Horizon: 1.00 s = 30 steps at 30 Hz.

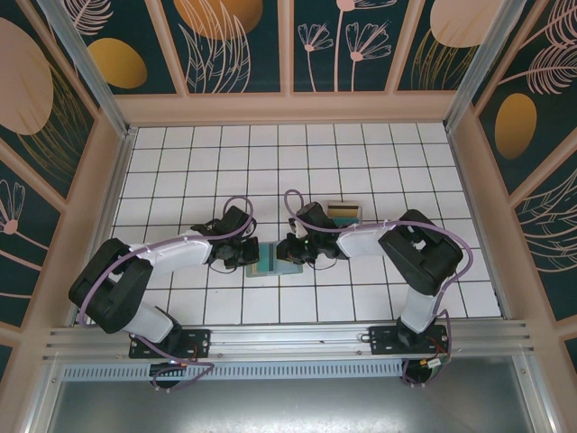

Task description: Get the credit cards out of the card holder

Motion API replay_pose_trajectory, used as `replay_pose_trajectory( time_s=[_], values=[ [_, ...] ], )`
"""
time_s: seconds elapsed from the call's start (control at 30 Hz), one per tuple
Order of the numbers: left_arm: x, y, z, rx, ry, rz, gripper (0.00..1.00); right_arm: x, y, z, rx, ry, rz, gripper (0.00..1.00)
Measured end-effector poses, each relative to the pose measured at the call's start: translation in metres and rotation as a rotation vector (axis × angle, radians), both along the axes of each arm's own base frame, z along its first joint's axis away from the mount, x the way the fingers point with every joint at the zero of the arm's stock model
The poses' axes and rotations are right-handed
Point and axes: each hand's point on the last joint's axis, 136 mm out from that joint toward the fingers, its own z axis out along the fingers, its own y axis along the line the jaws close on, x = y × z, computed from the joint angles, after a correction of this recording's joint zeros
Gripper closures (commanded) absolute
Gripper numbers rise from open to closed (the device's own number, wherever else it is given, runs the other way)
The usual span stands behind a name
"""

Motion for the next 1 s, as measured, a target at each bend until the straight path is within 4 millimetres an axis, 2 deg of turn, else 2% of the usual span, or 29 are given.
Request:
replay_pose_trajectory(
  time_s=[0.8, 1.0],
  values=[
    [-0.0001, -0.0002, -0.0001, -0.010, 0.005, 0.001, 1.00, 0.0004, 0.0048, 0.0003, 0.007, 0.016, 0.014, 0.82],
    [-0.0001, -0.0001, -0.0001, -0.009, 0.005, 0.001, 1.00, 0.0002, 0.0052, -0.0002, 0.005, 0.020, 0.017, 0.84]
  ],
)
